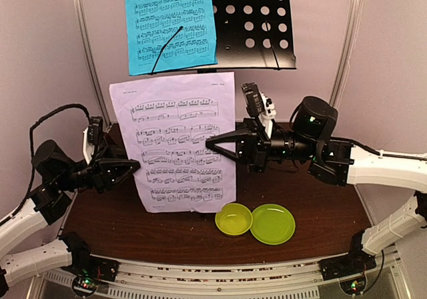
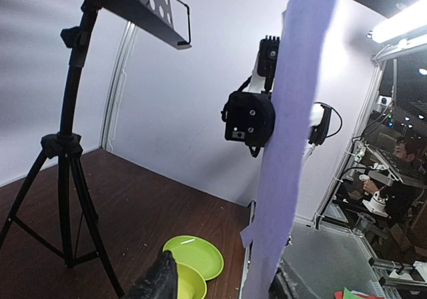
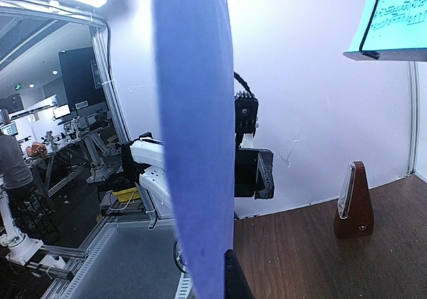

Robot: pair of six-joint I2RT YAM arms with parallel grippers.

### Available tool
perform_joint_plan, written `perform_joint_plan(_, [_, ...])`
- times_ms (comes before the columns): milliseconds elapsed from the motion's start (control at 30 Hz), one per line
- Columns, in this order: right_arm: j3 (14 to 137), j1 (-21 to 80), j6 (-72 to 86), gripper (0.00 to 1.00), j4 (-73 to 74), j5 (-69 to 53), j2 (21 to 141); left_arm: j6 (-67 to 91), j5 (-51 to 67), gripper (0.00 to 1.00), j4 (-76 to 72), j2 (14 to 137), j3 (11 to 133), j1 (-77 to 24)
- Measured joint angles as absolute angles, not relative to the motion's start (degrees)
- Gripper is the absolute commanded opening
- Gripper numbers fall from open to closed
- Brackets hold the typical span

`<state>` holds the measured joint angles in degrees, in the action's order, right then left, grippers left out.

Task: Set up the instrument practice props

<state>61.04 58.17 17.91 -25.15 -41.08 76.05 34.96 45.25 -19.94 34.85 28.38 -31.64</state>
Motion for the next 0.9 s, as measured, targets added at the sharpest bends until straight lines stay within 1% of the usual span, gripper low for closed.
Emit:
perform_joint_plan(200, [60.7,57.7,19.9,0.0,-27.1,-41.1,75.9,34.9,42.1,0.46,-24.9,36.6,29.7,-35.9])
perform_joint_plan(300, [60.7,57.7,20.1,0.0,-27.3,-41.1,75.8,34.0,41.4,0.42,-26.0,38.6,31.9,-37.8])
perform_joint_plan(367, [60.7,57.5,20.2,0.0,-27.3,-41.1,75.7,32.9,40.9,0.33,-26.1,40.1,33.8,-39.4])
perform_joint_plan(433, [60.7,57.3,20.3,0.0,-27.2,-41.1,75.6,31.8,40.5,0.2,-26.1,41.8,35.8,-41.1])
perform_joint_plan(533, [60.7,56.9,20.4,0.0,-27.0,-41.1,75.4,29.4,39.4,0.04,-25.5,44.6,39.3,-43.9])
perform_joint_plan(567, [60.7,56.7,20.4,0.0,-26.7,-41.1,75.2,29.1,39.2,0.0,-25.5,45.0,40.0,-44.4])
perform_joint_plan(633, [60.8,56.1,20.4,0.0,-26.1,-41.0,74.8,27.8,38.4,0.0,-25.1,45.9,42.0,-45.8])
perform_joint_plan(667, [60.8,55.7,20.4,0.02,-25.9,-41.0,74.6,27.3,37.8,0.0,-24.3,46.5,43.3,-46.3])
perform_joint_plan(733, [60.9,54.9,20.3,0.13,-25.4,-40.7,73.8,26.3,36.8,0.0,-22.3,48.1,46.2,-47.2])
perform_joint_plan(767, [61.2,54.5,20.3,0.17,-24.9,-40.5,73.3,25.9,36.1,0.0,-21.3,49.3,47.8,-47.4])
perform_joint_plan(833, [61.9,53.0,19.8,0.21,-23.1,-39.0,71.8,25.4,35.0,0.0,-20.8,51.5,51.0,-47.4])
perform_joint_plan(900, [63.5,51.7,18.8,0.29,-20.7,-36.8,70.6,24.9,34.1,0.0,-20.4,53.9,55.4,-47.3])
